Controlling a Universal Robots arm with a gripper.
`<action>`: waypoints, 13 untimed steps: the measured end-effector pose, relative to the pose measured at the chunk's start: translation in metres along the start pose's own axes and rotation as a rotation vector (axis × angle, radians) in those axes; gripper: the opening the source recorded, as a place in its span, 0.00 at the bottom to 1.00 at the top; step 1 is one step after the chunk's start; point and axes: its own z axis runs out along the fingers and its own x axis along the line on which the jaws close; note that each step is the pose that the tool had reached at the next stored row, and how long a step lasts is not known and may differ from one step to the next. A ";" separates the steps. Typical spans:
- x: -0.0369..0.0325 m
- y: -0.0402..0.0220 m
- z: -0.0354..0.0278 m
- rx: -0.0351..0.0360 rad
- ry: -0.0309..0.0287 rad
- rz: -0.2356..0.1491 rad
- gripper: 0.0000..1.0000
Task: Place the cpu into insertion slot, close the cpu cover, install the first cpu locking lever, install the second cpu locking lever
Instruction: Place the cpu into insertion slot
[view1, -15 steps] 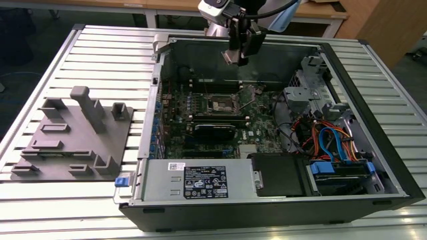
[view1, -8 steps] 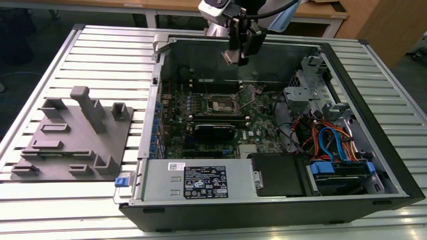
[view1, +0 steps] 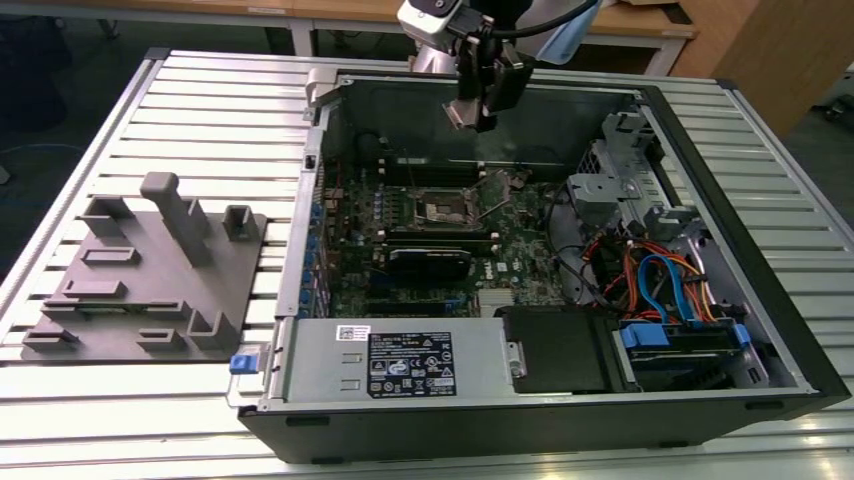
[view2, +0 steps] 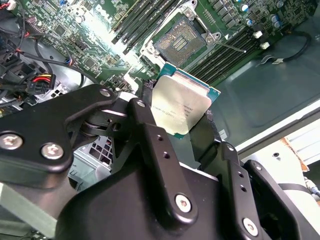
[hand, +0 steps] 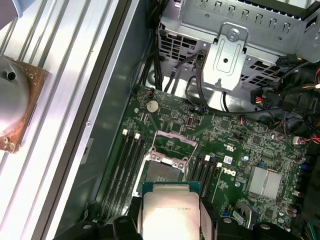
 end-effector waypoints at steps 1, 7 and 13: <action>0.0000 0.0000 0.0000 0.0000 -0.0006 0.007 0.54; 0.0000 0.0000 0.0000 -0.0002 -0.0015 0.017 0.54; 0.0000 0.0000 0.0000 -0.0002 -0.0015 0.017 0.54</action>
